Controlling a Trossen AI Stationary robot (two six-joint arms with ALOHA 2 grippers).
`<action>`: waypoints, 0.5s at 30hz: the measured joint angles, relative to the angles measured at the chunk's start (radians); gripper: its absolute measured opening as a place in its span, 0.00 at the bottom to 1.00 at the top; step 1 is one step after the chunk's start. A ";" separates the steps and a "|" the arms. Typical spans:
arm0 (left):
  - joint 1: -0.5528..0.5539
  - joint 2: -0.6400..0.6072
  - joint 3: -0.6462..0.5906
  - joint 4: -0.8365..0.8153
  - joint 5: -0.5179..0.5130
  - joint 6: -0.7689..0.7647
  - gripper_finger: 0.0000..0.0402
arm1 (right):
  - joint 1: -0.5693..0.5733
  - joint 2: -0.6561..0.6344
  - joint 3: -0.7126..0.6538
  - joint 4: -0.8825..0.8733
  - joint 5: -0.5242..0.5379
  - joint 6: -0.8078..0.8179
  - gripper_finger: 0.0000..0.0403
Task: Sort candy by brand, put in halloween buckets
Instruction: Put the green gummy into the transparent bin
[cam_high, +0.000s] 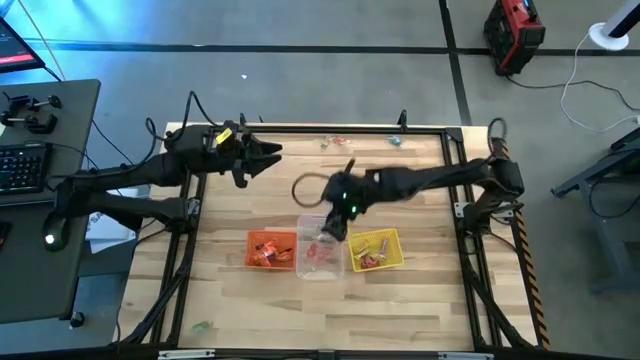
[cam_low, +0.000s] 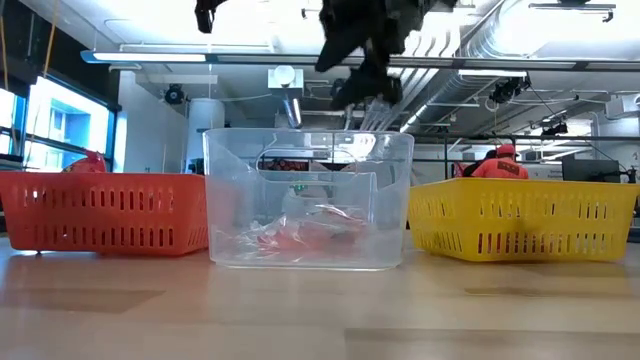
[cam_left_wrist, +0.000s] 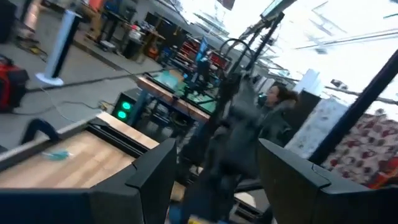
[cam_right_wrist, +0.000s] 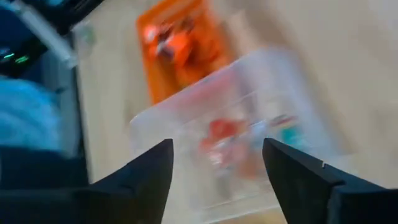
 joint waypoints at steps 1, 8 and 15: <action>0.011 0.000 0.000 -0.001 0.001 0.012 0.52 | -0.017 -0.012 0.032 -0.051 0.035 -0.023 0.61; 0.146 0.078 0.002 -0.081 0.043 -0.136 0.52 | -0.220 -0.119 0.072 -0.274 0.216 -0.199 0.61; 0.362 0.336 0.074 -0.472 0.130 -0.145 0.52 | -0.530 -0.191 -0.089 -0.218 0.013 -0.308 0.61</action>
